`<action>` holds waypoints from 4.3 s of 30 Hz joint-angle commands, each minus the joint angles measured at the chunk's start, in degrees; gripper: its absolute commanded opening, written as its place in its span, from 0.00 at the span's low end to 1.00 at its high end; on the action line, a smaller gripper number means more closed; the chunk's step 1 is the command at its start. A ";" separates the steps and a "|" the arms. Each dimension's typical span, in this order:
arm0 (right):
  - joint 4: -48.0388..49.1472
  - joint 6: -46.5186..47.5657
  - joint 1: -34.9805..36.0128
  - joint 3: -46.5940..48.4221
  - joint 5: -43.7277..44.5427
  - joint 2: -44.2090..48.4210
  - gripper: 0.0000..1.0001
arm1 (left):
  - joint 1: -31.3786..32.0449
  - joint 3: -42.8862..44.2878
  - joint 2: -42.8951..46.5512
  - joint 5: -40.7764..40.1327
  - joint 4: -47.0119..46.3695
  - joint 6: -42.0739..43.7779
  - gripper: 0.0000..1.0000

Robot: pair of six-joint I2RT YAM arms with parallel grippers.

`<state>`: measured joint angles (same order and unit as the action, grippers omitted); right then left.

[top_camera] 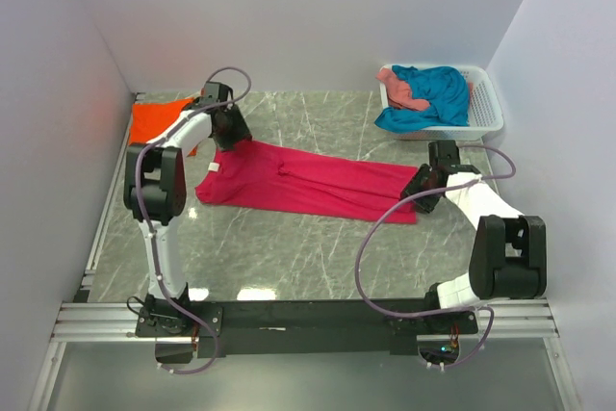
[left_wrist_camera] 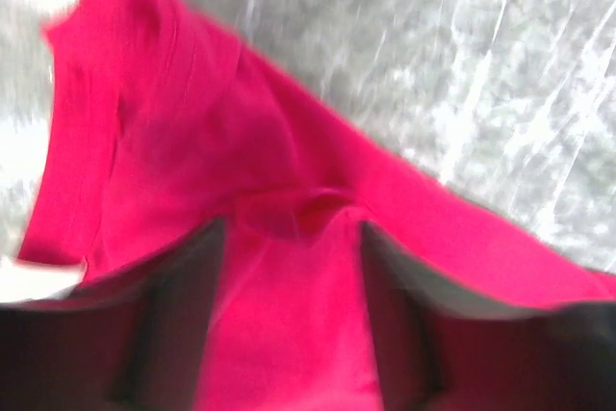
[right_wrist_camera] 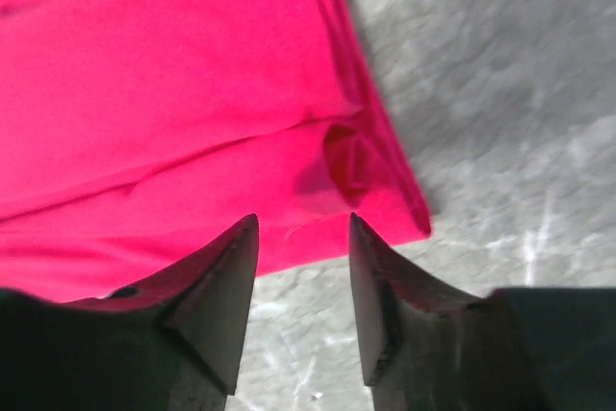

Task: Fold and stack the t-shirts
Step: Fold the tshirt

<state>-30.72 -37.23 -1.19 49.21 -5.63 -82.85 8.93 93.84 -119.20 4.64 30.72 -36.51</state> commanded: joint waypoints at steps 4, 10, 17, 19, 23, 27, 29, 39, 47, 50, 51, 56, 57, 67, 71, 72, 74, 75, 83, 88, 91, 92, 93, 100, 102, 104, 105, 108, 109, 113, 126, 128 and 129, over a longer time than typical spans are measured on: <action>0.23 3.20 -0.30 5.36 6.68 0.93 0.58 | -0.05 9.42 -1.21 -4.21 -1.11 6.80 0.72; -0.31 6.56 2.67 5.90 6.69 3.56 0.72 | 0.91 1.10 6.59 -4.46 -3.03 4.62 0.99; 1.27 6.83 16.12 4.32 4.05 3.49 0.78 | 9.25 -20.52 21.97 -4.47 -6.72 -3.47 0.99; 2.85 5.78 18.84 2.66 2.91 2.17 0.78 | 9.97 -26.67 25.32 -3.16 -8.47 -5.93 0.99; 4.70 5.24 20.17 1.50 2.37 -0.90 0.78 | 9.79 -32.06 26.13 -7.78 -8.40 -7.34 0.99; 4.71 5.59 20.26 2.11 4.48 -4.15 0.78 | 7.95 -31.79 21.74 -8.61 -7.87 -6.91 0.99; 4.61 5.33 20.09 2.47 5.45 -4.86 0.78 | 5.59 -32.31 19.46 -7.37 -9.79 -6.91 0.99; 12.58 4.36 13.77 1.77 10.11 -8.30 0.79 | 0.92 -32.76 17.33 -5.96 -11.30 -5.33 0.99; 16.58 0.76 5.50 2.64 12.04 -6.54 0.79 | 0.30 -32.67 16.37 -6.40 -11.03 -4.80 0.99; 14.55 2.42 4.53 4.31 12.57 -5.66 0.79 | 0.30 -32.23 16.54 -6.75 -10.15 -4.80 0.99; 14.37 3.65 4.53 4.49 11.70 -5.31 0.79 | 0.30 -32.14 16.71 -6.93 -10.07 -4.71 1.00; 14.81 6.99 5.84 5.10 6.95 -4.60 0.79 | 0.21 -29.35 17.51 -7.10 -9.28 -4.18 1.00; 14.64 7.52 6.55 6.24 6.95 -5.04 0.79 | 0.21 -28.55 17.25 -6.93 -9.01 -4.18 0.99; 12.79 8.85 11.38 14.33 5.80 -18.57 0.79 | 0.13 -20.64 13.39 -2.81 -9.36 -3.22 0.99; 12.09 8.15 12.61 11.79 4.31 -17.97 0.79 | 0.21 -13.89 5.66 -3.33 -5.50 -2.69 0.99; 11.91 7.79 12.70 9.52 4.05 -17.53 0.79 | 0.13 -12.91 4.16 -2.72 -5.23 -2.77 0.99; 11.30 7.00 13.32 6.61 3.69 -14.99 0.79 | 0.21 -10.44 0.56 -1.84 -5.41 -2.69 0.99; 10.77 6.82 13.58 3.55 3.87 -13.76 0.79 | 0.21 -9.56 -0.59 -2.01 -5.06 -2.60 1.00; 5.59 5.24 23.48 -12.28 -8.24 2.94 0.79 | 1.26 11.69 -16.14 -2.37 1.36 -1.72 0.99; 10.58 4.28 39.92 -18.71 -22.65 5.51 0.79 | 6.96 38.71 -30.35 0.10 4.34 2.67 0.99; 15.15 4.80 49.07 -17.31 -29.08 3.76 0.79 | 9.09 44.06 -33.91 1.85 -1.07 1.80 1.00; 16.47 5.76 51.27 -16.26 -30.92 3.23 0.79 | 9.35 42.75 -33.56 2.90 -3.97 0.84 0.99; 16.39 6.90 53.12 -13.73 -31.20 2.70 0.79 | 9.27 41.09 -33.04 3.35 -6.79 -1.26 0.99; 8.23 20.08 60.87 -1.06 -30.06 0.06 0.79 | 9.53 43.79 -36.19 4.49 -17.26 -7.16 0.99; 5.07 20.62 60.87 1.41 -26.48 0.58 0.79 | 9.53 43.79 -36.02 7.64 -20.25 -8.39 0.99; 3.40 19.31 60.61 2.38 -23.48 2.51 0.79 | 9.62 43.27 -34.27 7.84 -20.53 -8.75 0.99; 2.95 18.52 60.43 2.47 -21.81 3.47 0.79 | 9.62 43.01 -33.22 7.23 -20.26 -8.14 0.99; 1.63 14.92 58.50 1.86 -14.43 9.61 0.79 | 9.79 40.82 -25.42 5.73 -18.51 -5.86 0.99; 1.37 12.99 57.54 1.42 -12.24 10.68 0.80 | 9.97 40.28 -23.56 4.94 -17.89 -5.16 0.99; 0.14 9.64 47.37 -1.74 -10.99 16.13 0.81 | 10.41 38.35 -14.07 4.93 -8.33 -3.92 0.99; -1.62 3.57 35.91 -10.88 -6.41 25.19 0.84 | 21.38 -19.14 28.10 -2.37 -2.50 -10.50 0.99; 0.13 2.96 35.82 -13.69 -8.60 25.37 0.83 | 23.32 -26.92 32.43 -1.92 -4.34 -13.39 0.99; 0.83 2.61 35.73 -14.57 -9.65 25.54 0.83 | 25.76 -33.83 36.10 -0.09 -5.14 -14.28 0.99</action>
<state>-32.45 -32.53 34.89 36.69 -13.28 -58.83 32.27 71.90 -86.26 3.40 24.62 -46.06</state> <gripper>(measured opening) 0.835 0.994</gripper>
